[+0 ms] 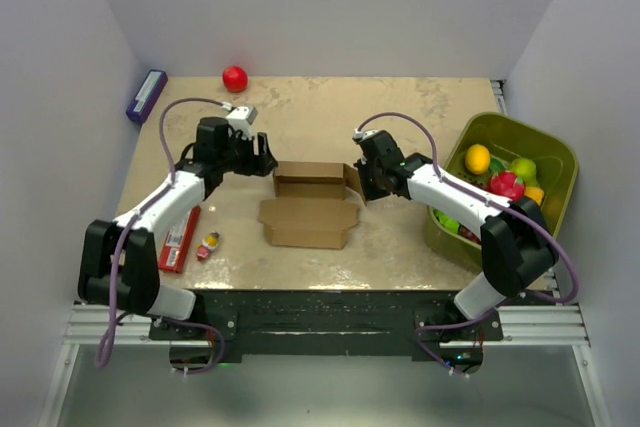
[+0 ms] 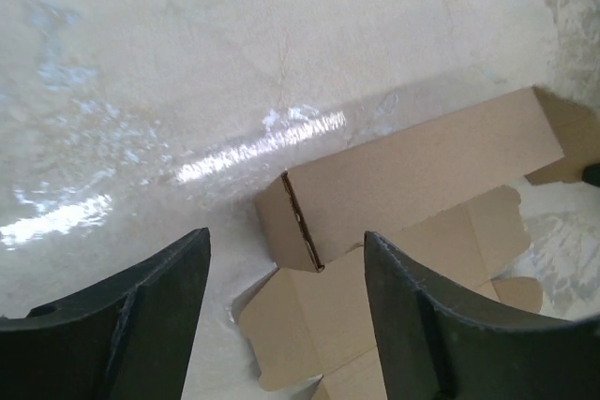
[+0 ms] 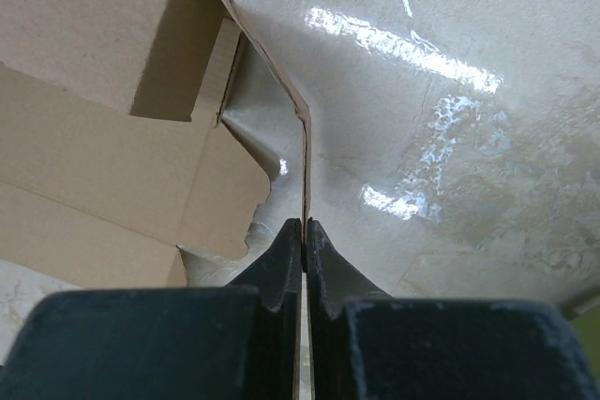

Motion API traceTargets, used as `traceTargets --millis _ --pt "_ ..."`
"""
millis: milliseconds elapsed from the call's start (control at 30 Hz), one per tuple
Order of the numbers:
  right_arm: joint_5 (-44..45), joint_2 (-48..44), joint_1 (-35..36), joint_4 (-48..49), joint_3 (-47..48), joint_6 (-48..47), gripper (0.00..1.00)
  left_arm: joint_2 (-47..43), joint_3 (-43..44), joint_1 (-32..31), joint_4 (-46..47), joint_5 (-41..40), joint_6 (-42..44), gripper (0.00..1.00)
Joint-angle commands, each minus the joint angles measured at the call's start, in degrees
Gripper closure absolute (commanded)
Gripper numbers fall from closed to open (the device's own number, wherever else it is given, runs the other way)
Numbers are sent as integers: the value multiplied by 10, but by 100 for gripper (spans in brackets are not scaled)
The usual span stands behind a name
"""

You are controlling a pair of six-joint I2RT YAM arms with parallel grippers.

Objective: Fold the paper box

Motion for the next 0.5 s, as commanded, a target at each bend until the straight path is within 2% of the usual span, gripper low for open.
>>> traceTargets --millis 0,67,133,233,300,433,467 --pt "2 2 2 -3 18 -11 100 -111 9 -11 34 -87 37 28" --pt "2 3 2 -5 20 -13 100 -165 3 -32 45 -145 50 28" --pt "2 3 3 -8 22 -15 100 -192 5 -98 45 -214 58 28" --pt "3 3 2 -11 23 -15 100 -211 -6 -205 69 -249 33 31" --pt "5 3 2 -13 23 -15 100 -197 -44 -268 115 -243 -17 33" --pt "4 4 2 -16 24 -15 100 -132 -98 -346 229 -212 -78 41" --pt "4 5 2 -20 27 -15 100 -98 -105 -357 266 -205 -91 46"
